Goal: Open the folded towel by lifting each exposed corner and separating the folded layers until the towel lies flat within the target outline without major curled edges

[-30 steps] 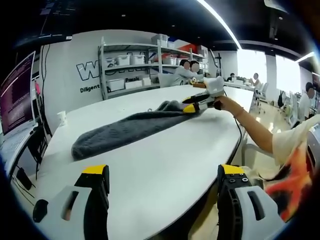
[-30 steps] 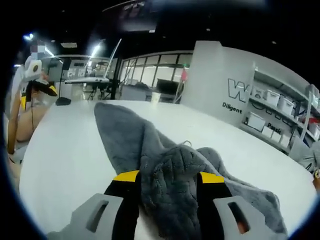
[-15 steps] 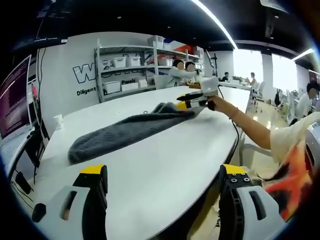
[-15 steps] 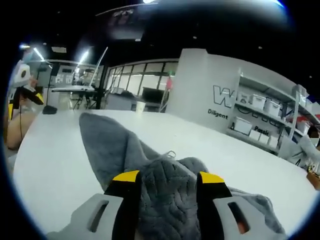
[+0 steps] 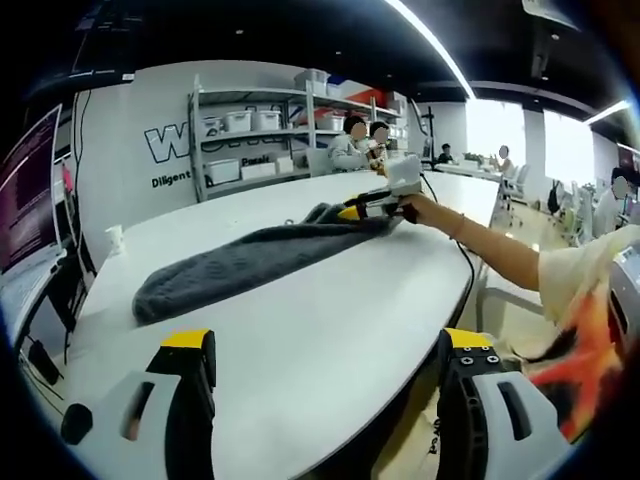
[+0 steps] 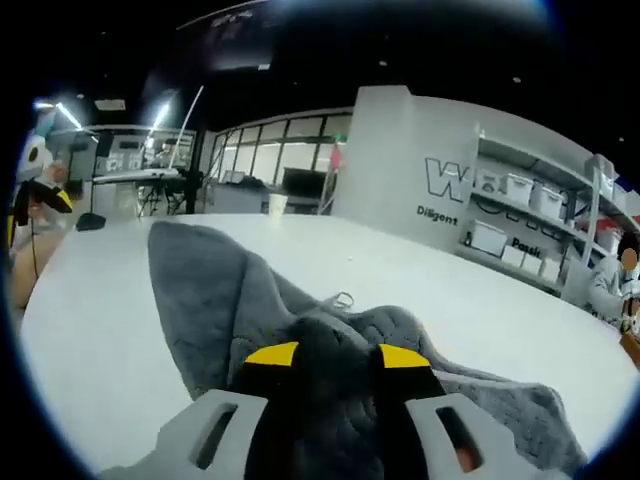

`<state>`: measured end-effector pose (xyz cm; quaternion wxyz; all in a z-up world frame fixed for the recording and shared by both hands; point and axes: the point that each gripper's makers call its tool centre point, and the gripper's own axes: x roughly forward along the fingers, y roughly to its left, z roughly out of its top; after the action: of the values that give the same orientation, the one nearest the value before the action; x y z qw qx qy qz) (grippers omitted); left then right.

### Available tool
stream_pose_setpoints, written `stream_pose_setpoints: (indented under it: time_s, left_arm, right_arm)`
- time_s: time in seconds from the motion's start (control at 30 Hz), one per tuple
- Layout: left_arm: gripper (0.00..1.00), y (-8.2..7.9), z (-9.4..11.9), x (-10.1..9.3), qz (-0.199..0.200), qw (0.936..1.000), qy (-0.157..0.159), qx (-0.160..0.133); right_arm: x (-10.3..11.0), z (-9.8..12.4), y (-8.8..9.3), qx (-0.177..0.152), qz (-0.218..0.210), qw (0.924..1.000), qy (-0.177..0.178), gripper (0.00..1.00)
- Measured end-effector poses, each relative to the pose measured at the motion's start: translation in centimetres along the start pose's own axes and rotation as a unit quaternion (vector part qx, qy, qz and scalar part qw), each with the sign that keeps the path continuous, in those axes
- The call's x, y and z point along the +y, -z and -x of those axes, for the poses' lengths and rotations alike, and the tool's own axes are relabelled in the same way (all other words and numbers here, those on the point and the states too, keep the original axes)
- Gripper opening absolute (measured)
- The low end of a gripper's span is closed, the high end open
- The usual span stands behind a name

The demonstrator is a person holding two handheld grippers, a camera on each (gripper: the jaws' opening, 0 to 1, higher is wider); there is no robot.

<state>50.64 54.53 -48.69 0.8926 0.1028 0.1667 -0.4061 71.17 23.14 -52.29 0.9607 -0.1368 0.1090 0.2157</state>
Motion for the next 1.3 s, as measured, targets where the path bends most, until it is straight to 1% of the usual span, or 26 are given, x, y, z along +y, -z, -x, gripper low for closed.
stream_pose_setpoints:
  time_s: [0.03, 0.07, 0.17, 0.3, 0.37, 0.53, 0.6, 0.7, 0.77, 0.83, 0.87, 0.93, 1.0, 1.17, 1.3]
  left_arm:
    - [0.90, 0.0, 0.0, 0.0, 0.001, 1.0000, 0.000, 0.000]
    - [0.90, -0.1, 0.1, 0.0, 0.001, 1.0000, -0.001, -0.001]
    - [0.90, 0.0, 0.1, 0.1, 0.002, 1.0000, -0.003, -0.001]
    - [0.89, 0.0, 0.1, 0.0, 0.002, 1.0000, -0.002, 0.000]
    - [0.89, 0.0, 0.0, 0.0, 0.001, 1.0000, -0.002, 0.000]
    - [0.89, 0.0, 0.1, 0.0, 0.001, 1.0000, -0.003, 0.001]
    - [0.89, 0.1, 0.0, 0.0, 0.002, 1.0000, -0.003, 0.002]
    - [0.89, 0.1, 0.1, 0.2, 0.002, 1.0000, -0.002, 0.002]
    - [0.89, 0.0, 0.1, 0.3, 0.004, 1.0000, -0.005, 0.001]
    - [0.89, -0.1, 0.2, 0.4, 0.004, 1.0000, -0.006, 0.000]
    - [0.89, -0.1, 0.2, 0.4, 0.004, 1.0000, -0.006, 0.000]
    - [0.89, -0.2, 0.3, 0.4, 0.004, 1.0000, -0.007, -0.001]
    - [0.89, -0.2, 0.4, 0.4, 0.004, 1.0000, -0.007, -0.002]
    - [0.89, -0.2, 0.4, 0.4, 0.003, 1.0000, -0.006, -0.001]
    - [0.89, -0.3, 0.5, 0.6, 0.004, 1.0000, -0.008, -0.003]
  right_arm:
    - [0.0, 0.0, 0.0, 0.000, 0.002, 1.0000, 0.001, 0.12]
    - [0.7, 0.7, 0.0, 0.000, 0.006, 1.0000, 0.001, 0.11]
    - [0.6, 0.7, -0.2, -0.002, 0.013, 0.9999, -0.001, 0.08]
    - [0.8, 1.2, -0.4, -0.002, 0.029, 0.9996, 0.005, 0.04]
    - [0.9, 1.8, -1.0, -0.008, 0.041, 0.9991, 0.010, 0.04]
    - [1.2, 2.6, -2.0, -0.026, 0.046, 0.9986, 0.010, 0.03]
    - [1.4, 2.8, -2.2, -0.029, 0.060, 0.9977, 0.011, 0.03]
    - [1.6, 3.1, -2.4, -0.028, 0.096, 0.9948, 0.015, 0.03]
    - [1.7, 3.2, -2.7, -0.032, 0.106, 0.9937, 0.017, 0.03]
    - [1.9, 3.6, -3.2, -0.038, 0.106, 0.9935, 0.013, 0.03]
    - [2.1, 3.8, -3.5, -0.043, 0.099, 0.9942, 0.007, 0.03]
    - [2.5, 4.4, -3.8, -0.051, 0.100, 0.9937, 0.003, 0.03]
    - [3.4, 5.6, -4.1, -0.055, 0.109, 0.9925, 0.002, 0.03]
    - [4.3, 6.9, -4.4, -0.060, 0.126, 0.9902, -0.007, 0.02]
    - [5.6, 8.0, -4.7, -0.056, 0.146, 0.9875, -0.018, 0.03]
